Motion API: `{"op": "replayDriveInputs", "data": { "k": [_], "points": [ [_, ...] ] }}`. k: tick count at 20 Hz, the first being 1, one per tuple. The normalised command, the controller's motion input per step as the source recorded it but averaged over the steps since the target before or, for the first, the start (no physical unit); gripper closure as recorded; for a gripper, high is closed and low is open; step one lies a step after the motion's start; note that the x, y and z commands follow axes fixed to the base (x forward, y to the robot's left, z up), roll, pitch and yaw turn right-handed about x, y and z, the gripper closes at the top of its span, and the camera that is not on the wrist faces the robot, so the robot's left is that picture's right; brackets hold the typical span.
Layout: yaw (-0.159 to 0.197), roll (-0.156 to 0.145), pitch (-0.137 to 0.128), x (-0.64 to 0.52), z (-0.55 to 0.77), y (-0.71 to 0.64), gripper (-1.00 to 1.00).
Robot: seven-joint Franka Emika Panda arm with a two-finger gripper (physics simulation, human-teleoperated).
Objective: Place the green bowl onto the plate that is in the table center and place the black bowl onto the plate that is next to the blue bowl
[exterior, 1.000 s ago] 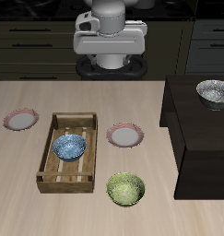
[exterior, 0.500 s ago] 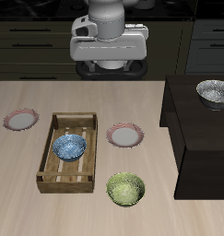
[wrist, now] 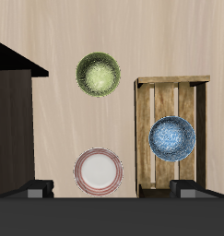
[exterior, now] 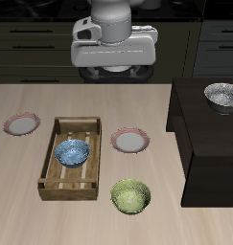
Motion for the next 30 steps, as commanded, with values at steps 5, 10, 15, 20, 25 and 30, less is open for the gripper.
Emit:
{"op": "replayDriveInputs", "data": {
  "k": [5,10,15,20,25,30],
  "points": [
    [0.061,0.021,-0.019,0.30,0.14,0.09,-1.00],
    [0.052,0.031,0.004,0.31,0.06,0.15,-1.00],
    [0.010,0.010,-0.020,0.21,0.07,0.07,-1.00],
    [0.002,-0.008,-0.008,0.32,0.00,0.00,-1.00],
    [-0.021,-0.015,0.010,0.31,-0.07,-0.06,-1.00],
    [-0.007,-0.005,-0.003,0.30,-0.07,-0.05,-1.00]
  ]
}}
